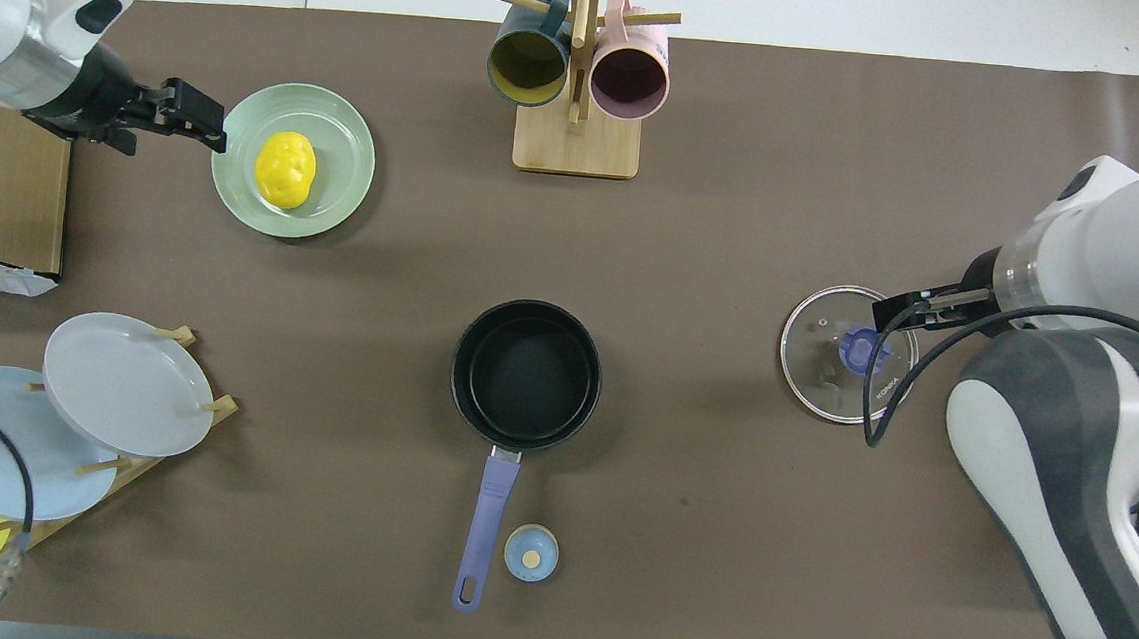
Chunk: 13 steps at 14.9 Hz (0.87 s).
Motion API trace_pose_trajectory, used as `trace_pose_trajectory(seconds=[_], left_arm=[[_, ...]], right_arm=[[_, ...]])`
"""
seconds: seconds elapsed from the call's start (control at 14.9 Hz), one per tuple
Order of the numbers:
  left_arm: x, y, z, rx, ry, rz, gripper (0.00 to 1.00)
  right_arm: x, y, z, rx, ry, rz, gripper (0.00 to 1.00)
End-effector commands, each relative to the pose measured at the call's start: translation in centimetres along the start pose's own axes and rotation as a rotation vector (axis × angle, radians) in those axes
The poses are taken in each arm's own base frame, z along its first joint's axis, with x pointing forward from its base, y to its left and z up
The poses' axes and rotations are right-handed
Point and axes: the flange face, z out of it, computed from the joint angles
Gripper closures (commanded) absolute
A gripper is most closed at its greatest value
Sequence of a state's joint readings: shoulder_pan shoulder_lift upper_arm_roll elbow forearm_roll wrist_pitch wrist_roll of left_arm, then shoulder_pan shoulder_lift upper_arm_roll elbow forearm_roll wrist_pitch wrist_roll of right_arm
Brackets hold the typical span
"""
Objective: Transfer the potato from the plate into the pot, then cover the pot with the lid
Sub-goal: 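Grasp the yellow potato with the left gripper while the right gripper grasps the lid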
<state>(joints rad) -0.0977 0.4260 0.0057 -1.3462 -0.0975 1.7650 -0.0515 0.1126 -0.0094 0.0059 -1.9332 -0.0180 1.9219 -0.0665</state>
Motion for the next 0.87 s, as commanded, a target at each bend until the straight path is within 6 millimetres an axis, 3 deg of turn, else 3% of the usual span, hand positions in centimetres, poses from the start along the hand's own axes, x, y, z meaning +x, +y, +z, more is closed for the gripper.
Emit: trace_pose_trajectory(seconds=[0.0, 0.13, 0.33, 0.47, 0.8], left_arm=[[4.7, -0.2, 5.8, -0.008, 0.035, -0.027, 0.0], [5.4, 0.4, 9.3, -0.003, 0.027, -0.025, 0.0], [4.9, 0.4, 11.6, 0.003, -0.004, -0.025, 0.0], [4.6, 1.2, 12.5, 0.002, -0.006, -0.024, 0.0], [3.9, 0.6, 14.2, 0.04, 0.026, -0.014, 0.0]], right_arm=[[1.0, -0.6, 6.1, 0.017, 0.018, -0.101, 0.0], [0.7, -0.6, 9.4, 0.015, 0.029, -0.104, 0.0], [-0.8, -0.8, 11.8, 0.013, 0.048, -0.108, 0.0], [-0.9, -0.6, 13.1, 0.015, 0.03, -0.116, 0.0], [-2.7, -0.1, 16.2, 0.013, 0.038, -0.125, 0.0]])
